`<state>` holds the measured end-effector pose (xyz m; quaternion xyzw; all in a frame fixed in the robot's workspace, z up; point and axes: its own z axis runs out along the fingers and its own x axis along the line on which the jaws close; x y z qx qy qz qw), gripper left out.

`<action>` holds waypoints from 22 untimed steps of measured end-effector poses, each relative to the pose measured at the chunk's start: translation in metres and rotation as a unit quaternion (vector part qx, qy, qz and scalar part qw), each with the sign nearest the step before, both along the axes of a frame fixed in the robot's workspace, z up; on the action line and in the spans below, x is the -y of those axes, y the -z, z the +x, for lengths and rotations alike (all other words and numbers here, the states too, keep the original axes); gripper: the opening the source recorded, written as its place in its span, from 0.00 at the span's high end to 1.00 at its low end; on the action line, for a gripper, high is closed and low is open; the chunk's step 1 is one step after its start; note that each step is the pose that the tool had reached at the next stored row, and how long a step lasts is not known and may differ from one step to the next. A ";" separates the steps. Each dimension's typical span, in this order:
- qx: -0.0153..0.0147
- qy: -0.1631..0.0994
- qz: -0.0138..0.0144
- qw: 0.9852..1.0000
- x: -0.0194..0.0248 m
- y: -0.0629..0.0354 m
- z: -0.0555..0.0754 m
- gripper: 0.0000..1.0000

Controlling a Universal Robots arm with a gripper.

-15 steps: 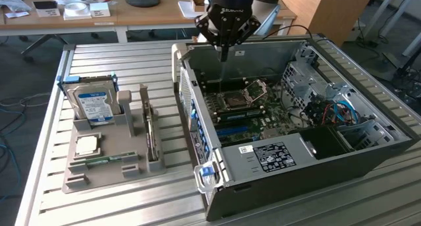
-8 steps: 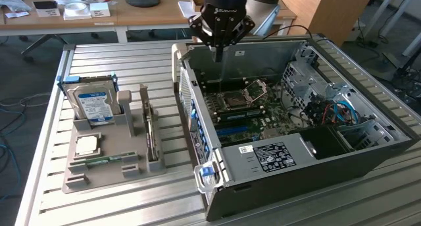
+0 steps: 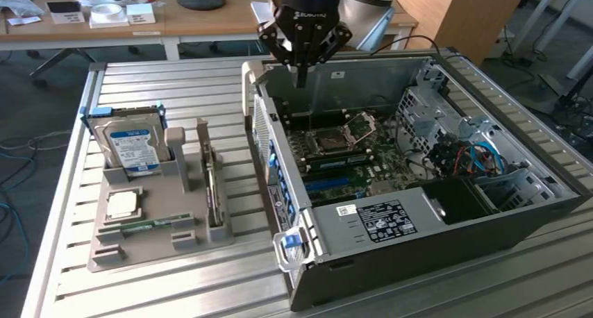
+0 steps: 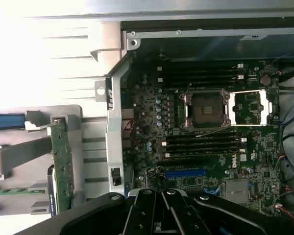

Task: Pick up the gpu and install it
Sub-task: 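Reach for the gpu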

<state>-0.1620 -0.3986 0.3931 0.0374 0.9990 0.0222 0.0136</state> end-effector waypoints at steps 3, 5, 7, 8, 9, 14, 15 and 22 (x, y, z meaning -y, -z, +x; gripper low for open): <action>0.000 0.000 0.000 1.000 -0.0001 0.0000 -0.004 0.89; 0.000 0.000 0.000 1.000 -0.0002 0.0000 -0.007 0.89; 0.000 0.000 0.000 1.000 -0.0003 0.0000 -0.010 0.89; 0.000 0.000 0.000 1.000 -0.0004 0.0000 -0.012 0.89; 0.001 0.000 0.000 1.000 -0.0004 0.0000 -0.014 0.89; 0.002 0.000 0.000 1.000 -0.0006 0.0000 -0.024 0.89; 0.002 0.000 0.000 1.000 -0.0007 0.0000 -0.027 0.89; 0.004 0.000 0.000 1.000 -0.0008 0.0000 -0.044 0.89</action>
